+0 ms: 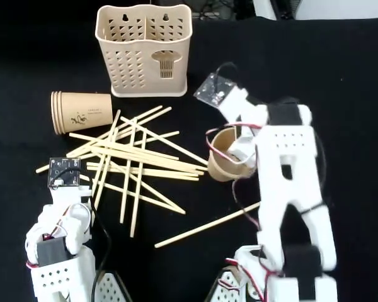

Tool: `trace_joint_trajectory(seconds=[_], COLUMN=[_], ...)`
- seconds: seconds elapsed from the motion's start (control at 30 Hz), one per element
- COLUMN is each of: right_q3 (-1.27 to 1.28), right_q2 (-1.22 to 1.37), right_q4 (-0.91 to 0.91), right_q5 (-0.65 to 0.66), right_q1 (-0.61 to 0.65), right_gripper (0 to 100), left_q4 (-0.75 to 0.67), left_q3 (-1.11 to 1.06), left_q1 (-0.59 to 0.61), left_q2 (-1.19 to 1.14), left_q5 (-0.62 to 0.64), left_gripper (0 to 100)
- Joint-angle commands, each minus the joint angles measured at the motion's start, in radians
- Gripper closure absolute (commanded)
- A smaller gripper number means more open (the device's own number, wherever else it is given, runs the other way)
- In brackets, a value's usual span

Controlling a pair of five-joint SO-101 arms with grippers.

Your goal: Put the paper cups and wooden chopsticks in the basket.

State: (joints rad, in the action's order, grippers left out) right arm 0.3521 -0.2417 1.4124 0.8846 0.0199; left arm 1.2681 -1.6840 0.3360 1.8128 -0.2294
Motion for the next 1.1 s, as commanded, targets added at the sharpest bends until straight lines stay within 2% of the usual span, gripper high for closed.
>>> trace_joint_trajectory(seconds=[0.0,0.07,0.17,0.23,0.47,0.9,1.07], right_q3=[-0.065,-0.093,-0.139,-0.174,-0.288,-0.232,-0.243], right_q2=[0.068,0.096,0.101,0.101,0.11,0.16,0.179], right_q4=[-0.015,-0.009,-0.008,-0.005,0.063,0.018,0.014], right_q5=[-0.009,-0.009,-0.014,-0.015,-0.009,-0.009,-0.009], right_q1=[-0.017,-0.023,-0.04,-0.057,-0.126,-0.106,-0.107], right_gripper=[73.2,78.3,98.8,96.5,98.7,98.2,85.3], left_q4=[-0.014,-0.014,-0.014,-0.014,-0.014,-0.014,-0.014], left_q3=[-0.015,-0.015,-0.015,-0.015,-0.015,-0.015,-0.015], left_q1=[0.005,0.005,0.005,0.005,0.005,0.005,0.005], left_q2=[0.005,0.005,0.005,0.005,0.005,0.005,0.005], left_q5=[-0.009,-0.009,-0.009,-0.009,-0.009,-0.009,-0.009], left_gripper=[95,95,95,95,95,95,95])
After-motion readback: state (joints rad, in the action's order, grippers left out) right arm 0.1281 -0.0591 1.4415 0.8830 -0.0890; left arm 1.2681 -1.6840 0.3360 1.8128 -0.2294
